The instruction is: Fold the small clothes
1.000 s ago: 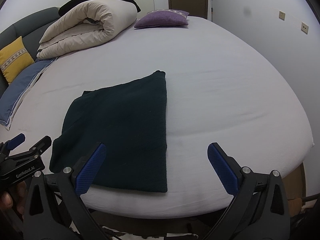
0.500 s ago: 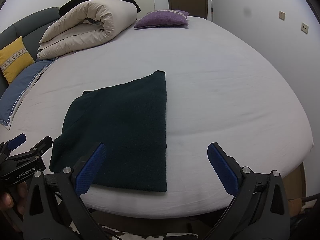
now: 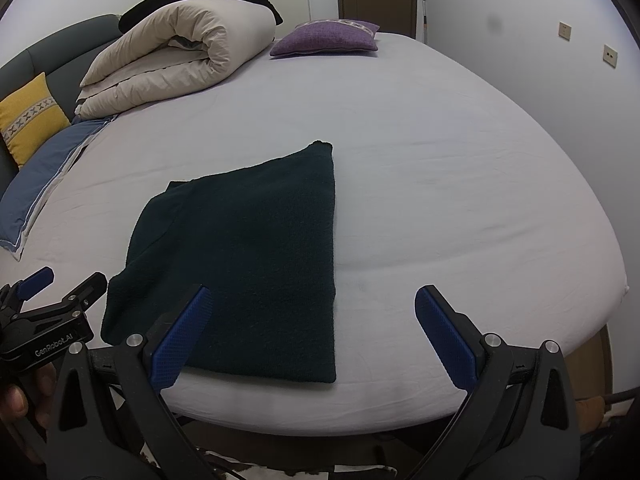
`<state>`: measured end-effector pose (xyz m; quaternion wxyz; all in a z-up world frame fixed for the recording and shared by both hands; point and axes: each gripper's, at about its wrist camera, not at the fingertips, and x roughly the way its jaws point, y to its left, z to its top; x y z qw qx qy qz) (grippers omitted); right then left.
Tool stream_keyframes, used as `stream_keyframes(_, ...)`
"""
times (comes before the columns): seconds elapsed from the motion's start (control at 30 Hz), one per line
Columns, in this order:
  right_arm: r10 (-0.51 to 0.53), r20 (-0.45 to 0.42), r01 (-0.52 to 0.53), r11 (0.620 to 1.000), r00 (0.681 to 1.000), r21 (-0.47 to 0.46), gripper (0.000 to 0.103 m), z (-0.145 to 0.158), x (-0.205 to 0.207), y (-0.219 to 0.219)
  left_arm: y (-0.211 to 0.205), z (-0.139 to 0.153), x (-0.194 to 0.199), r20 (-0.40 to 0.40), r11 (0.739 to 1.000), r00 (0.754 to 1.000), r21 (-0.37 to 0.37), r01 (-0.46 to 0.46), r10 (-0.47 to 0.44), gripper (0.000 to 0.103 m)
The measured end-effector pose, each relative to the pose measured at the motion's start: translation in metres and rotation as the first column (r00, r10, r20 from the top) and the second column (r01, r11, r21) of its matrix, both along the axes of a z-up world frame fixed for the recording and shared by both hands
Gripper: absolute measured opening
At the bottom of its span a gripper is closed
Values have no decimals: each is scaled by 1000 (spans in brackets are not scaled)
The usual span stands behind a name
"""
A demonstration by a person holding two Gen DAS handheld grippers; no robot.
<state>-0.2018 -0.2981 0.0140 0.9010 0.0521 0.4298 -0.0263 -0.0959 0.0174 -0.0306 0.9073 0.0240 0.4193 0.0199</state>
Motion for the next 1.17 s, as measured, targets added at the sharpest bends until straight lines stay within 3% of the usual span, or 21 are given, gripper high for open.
stream_keyframes(1.17,0,-1,0,1000,1000,11,103,-1,-5,1,-2,-4,0,-4,1000,1000,-18,12,-12,103)
